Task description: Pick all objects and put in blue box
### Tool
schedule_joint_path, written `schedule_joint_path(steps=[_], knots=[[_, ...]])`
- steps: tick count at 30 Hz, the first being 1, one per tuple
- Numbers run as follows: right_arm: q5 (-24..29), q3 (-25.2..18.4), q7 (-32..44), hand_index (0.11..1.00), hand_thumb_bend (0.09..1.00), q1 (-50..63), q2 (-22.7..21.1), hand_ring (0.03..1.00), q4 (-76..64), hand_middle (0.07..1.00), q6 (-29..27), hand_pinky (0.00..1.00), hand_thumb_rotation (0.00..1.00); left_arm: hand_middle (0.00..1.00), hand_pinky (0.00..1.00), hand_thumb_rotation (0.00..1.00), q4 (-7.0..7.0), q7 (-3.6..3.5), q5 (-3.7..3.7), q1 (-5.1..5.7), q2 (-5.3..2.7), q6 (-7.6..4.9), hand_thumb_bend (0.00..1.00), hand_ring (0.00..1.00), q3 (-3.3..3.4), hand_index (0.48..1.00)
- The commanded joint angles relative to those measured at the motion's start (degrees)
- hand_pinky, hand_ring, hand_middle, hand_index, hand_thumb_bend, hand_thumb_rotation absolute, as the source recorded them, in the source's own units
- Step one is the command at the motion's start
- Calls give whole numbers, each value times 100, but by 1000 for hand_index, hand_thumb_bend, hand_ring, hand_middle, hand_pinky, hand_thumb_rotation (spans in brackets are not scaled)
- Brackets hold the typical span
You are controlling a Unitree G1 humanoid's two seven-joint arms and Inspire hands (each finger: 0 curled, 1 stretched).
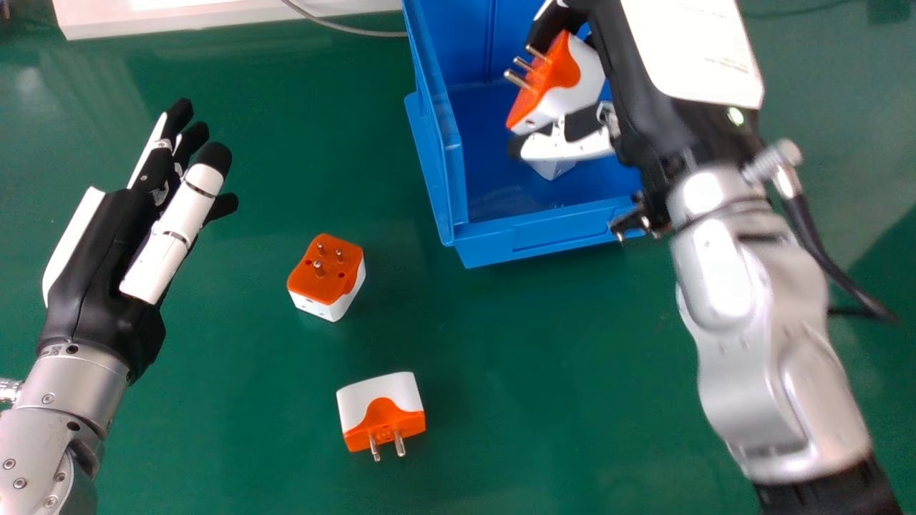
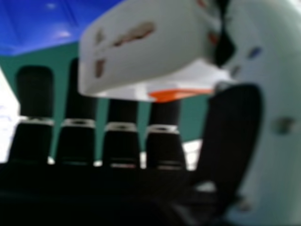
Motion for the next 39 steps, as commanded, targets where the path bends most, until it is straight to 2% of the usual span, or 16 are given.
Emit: schedule_joint_path(steps=[1, 10, 19, 24, 31, 36, 39], knots=[[58, -9, -282, 513, 492, -537, 36, 425, 411, 528, 19, 332, 0, 991, 876, 766, -98, 16, 7, 23, 30, -127, 474, 955, 34, 993], [-134, 474, -634, 528, 491, -1736, -227, 428, 2308, 530, -10, 321, 0, 989, 872, 764, -339, 76, 3, 154, -7, -52, 473, 951, 2, 990], [-133, 1089, -924, 513, 494, -2766, -471, 435, 4174, 526, -244, 326, 0, 987, 871, 763, -382, 118, -17, 196, -18, -30, 477, 949, -14, 987], [36, 1185, -719, 499, 496, -3038, -408, 442, 4661, 526, -28, 332, 0, 987, 869, 762, -526, 154, -45, 251, -50, 42, 479, 948, -35, 986], [185, 1306, -715, 488, 497, -3124, -380, 446, 4980, 529, 51, 341, 0, 986, 867, 762, -645, 165, -75, 296, -88, 115, 479, 948, -39, 985], [268, 1390, -739, 490, 498, -3151, -397, 446, 5091, 529, 23, 342, 0, 986, 866, 762, -687, 168, -72, 310, -109, 138, 479, 947, -44, 985], [280, 1436, -751, 494, 498, -3139, -418, 447, 5059, 529, 14, 342, 0, 986, 865, 762, -666, 164, -67, 301, -122, 123, 479, 947, -50, 984]])
